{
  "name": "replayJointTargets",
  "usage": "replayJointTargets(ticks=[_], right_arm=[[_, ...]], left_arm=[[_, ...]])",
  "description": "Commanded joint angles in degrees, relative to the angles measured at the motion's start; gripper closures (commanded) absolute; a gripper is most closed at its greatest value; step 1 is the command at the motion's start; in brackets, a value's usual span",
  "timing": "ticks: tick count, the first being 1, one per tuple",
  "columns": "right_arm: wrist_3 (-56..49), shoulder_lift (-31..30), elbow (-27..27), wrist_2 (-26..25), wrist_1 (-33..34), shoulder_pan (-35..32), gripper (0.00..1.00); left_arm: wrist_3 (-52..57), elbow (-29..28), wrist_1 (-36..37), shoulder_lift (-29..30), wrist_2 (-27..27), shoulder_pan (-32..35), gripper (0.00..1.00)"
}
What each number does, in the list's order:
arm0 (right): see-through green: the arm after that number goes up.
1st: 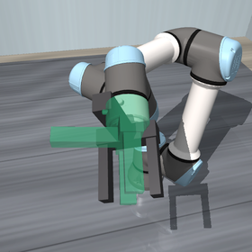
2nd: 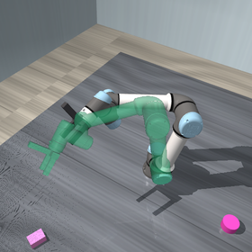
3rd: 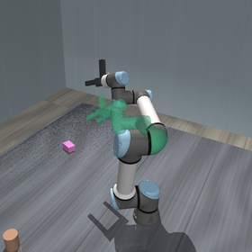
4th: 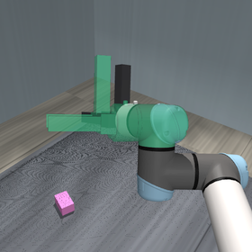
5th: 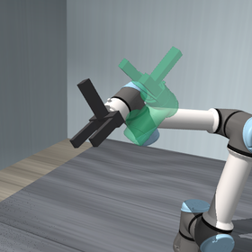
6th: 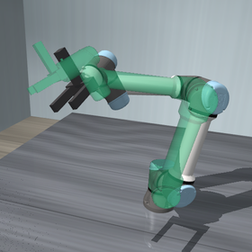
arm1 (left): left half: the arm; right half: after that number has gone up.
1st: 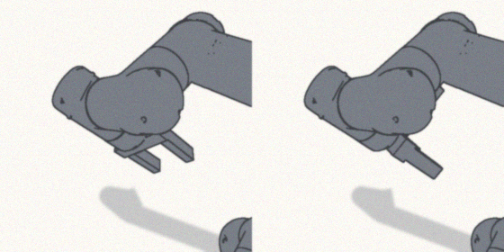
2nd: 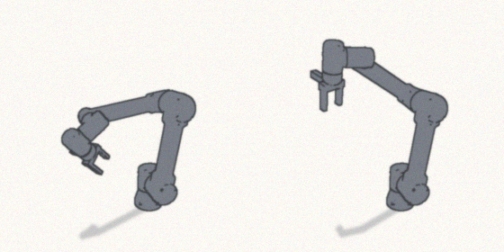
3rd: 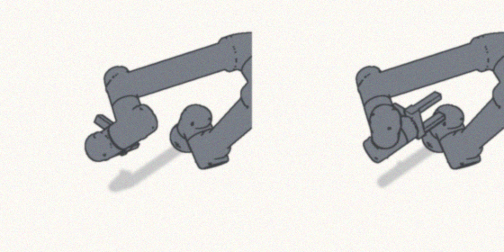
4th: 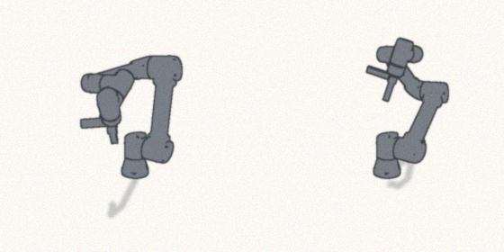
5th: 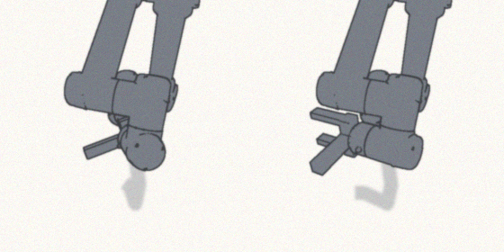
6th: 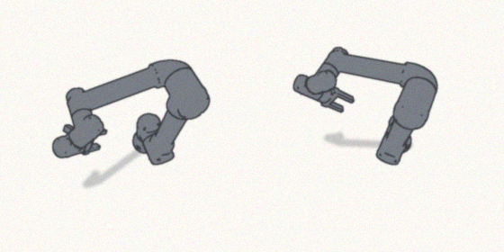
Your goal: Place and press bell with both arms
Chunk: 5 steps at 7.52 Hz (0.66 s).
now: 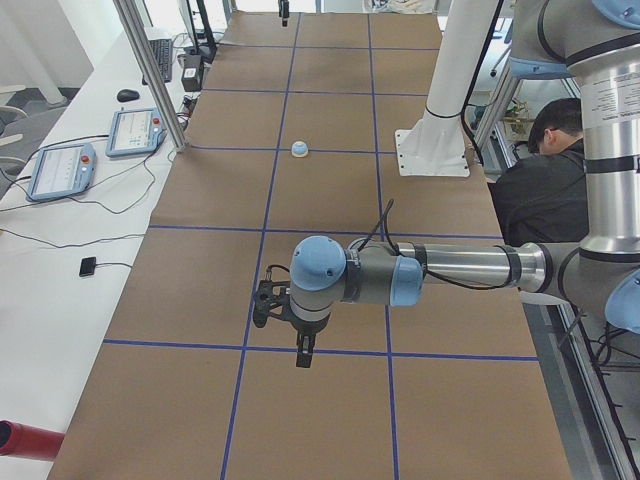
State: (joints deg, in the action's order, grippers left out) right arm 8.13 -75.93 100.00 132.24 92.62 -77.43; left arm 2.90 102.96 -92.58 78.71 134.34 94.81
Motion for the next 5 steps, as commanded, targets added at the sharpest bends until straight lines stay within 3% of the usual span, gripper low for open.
replayJointTargets(ticks=[1,3,5], right_arm=[[-12.05,-9.2,-0.25,0.39,0.97,-9.72,0.01],[-18.66,-17.2,-0.25,0.39,1.07,-15.01,0.0],[-18.33,-18.91,1.33,1.17,1.76,-16.88,0.0]], left_arm=[[-0.17,0.31,0.12,-0.22,-2.49,-1.91,0.0],[0.27,0.05,0.21,-0.31,-3.91,-2.7,0.0],[-0.08,0.22,5.36,1.0,-3.3,-2.79,0.0]])
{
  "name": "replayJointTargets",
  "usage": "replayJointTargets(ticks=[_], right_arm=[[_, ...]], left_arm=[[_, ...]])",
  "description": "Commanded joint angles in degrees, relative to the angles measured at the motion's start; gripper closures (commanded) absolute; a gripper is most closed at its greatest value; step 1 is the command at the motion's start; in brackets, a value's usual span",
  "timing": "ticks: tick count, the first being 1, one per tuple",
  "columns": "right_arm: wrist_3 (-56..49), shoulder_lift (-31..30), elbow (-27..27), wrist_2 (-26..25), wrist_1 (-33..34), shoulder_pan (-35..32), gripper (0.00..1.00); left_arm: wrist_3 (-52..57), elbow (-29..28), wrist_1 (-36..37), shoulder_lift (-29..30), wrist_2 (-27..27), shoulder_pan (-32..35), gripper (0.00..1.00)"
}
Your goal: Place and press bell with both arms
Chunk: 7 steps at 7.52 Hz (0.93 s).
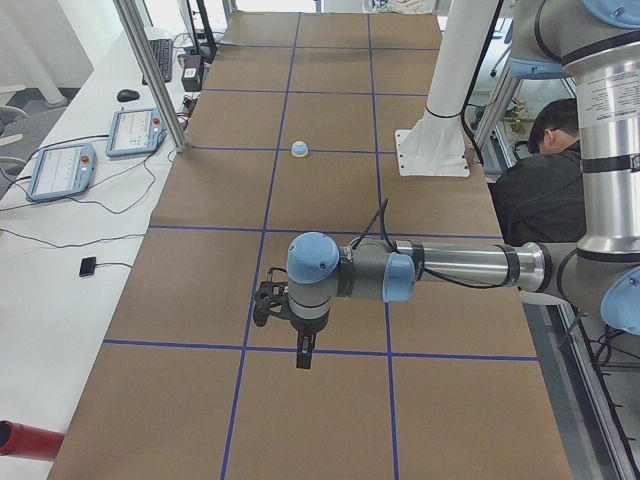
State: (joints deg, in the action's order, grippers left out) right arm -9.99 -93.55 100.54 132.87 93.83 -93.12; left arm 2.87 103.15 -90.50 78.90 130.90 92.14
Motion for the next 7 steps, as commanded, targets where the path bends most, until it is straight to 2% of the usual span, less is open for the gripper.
replayJointTargets(ticks=[1,3,7], right_arm=[[0.32,-0.58,1.15,0.55,1.95,-1.19,0.0],[3.91,-0.58,1.59,0.54,1.53,-1.02,0.0],[4.37,-1.1,1.41,0.55,1.09,-0.84,0.0]], left_arm=[[0.37,0.82,3.31,0.56,0.4,0.14,0.0],[0.55,1.89,4.19,-0.67,4.43,0.15,0.0],[0.55,3.72,3.84,-4.89,3.92,0.32,0.0]])
